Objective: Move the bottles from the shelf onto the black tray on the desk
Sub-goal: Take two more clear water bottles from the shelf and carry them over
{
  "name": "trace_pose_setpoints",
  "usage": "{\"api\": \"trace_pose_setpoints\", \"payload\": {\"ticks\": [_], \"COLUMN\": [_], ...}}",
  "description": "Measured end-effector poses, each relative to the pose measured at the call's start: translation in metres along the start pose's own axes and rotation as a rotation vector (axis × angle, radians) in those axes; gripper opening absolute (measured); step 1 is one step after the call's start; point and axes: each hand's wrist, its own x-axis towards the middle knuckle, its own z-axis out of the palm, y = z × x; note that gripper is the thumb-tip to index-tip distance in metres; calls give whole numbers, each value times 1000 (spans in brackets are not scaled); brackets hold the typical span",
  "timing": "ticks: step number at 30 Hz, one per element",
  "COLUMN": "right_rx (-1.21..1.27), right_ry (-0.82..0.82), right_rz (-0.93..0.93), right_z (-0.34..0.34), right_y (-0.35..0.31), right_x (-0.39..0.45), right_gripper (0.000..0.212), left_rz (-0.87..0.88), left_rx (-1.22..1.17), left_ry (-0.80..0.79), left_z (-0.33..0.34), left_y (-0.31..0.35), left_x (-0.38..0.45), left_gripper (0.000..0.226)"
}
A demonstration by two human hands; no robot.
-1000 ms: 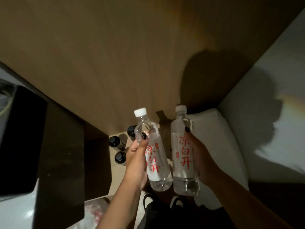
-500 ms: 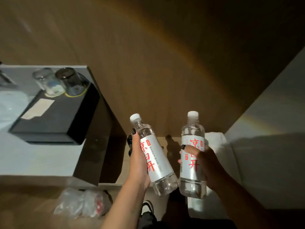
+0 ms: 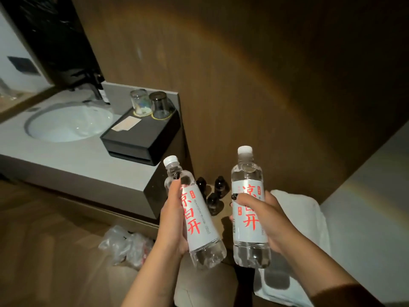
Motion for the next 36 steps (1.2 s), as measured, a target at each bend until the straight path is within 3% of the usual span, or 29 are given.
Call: {"api": "trace_pose_setpoints", "payload": {"ticks": [10, 16, 27, 36], "right_rx": [-84, -76, -172, -253], "right_ry": [-158, -148, -223, -384], "right_rz": [20, -17, -101, -83], "right_z": [130, 240, 417, 532], "right_y": [6, 4, -4, -5], "right_x": [20, 37, 68, 115], "right_gripper": [29, 36, 20, 30], "left_rz": [116, 140, 178, 203], "left_rx": [175, 291, 268, 206], "left_ry": [155, 188, 335, 513], "left_z": [-87, -159, -298, -378], "left_y": [80, 160, 272, 334], "left_x": [-3, 8, 11, 28], "left_gripper": [49, 55, 47, 49]}}
